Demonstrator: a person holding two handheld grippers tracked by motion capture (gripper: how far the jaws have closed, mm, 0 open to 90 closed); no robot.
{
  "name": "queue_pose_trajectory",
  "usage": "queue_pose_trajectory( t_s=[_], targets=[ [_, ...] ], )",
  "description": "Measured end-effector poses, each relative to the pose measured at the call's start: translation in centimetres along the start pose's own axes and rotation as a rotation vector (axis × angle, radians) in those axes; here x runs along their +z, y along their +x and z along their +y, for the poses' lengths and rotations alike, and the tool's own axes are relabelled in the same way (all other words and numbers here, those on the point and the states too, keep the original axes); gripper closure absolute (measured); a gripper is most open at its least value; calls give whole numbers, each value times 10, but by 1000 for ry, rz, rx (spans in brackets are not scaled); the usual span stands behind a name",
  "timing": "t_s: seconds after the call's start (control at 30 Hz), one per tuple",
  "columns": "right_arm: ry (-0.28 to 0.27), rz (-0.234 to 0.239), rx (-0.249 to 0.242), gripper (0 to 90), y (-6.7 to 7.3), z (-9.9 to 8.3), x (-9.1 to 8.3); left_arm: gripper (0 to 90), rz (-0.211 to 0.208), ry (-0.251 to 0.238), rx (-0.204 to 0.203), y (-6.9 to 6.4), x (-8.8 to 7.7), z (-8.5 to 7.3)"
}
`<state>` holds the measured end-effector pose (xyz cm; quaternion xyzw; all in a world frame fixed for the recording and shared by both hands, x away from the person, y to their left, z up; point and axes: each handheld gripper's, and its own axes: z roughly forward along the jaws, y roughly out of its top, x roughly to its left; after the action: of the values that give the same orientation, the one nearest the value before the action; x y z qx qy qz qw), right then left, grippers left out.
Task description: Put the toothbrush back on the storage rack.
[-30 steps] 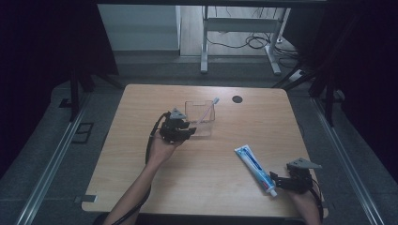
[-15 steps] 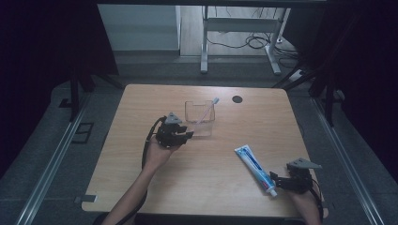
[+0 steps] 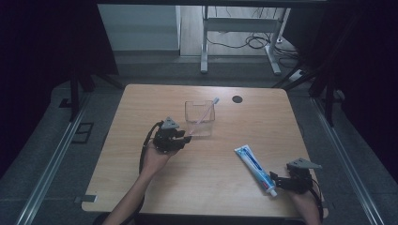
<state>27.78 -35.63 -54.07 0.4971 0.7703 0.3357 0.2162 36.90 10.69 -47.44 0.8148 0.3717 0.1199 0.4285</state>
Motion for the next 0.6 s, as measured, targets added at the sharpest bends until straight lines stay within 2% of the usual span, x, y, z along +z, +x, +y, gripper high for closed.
queue_pose_trajectory(
  t_s=[0.27, 0.6],
  targets=[
    [0, 0, 0, 174, 0, 0, 0, 593, -18, -8, -9, -2, -5, -9],
    [0, 0, 1, 174, 0, 0, 0, 592, -23, -12, -32, -2, -8, -28]
  ],
)
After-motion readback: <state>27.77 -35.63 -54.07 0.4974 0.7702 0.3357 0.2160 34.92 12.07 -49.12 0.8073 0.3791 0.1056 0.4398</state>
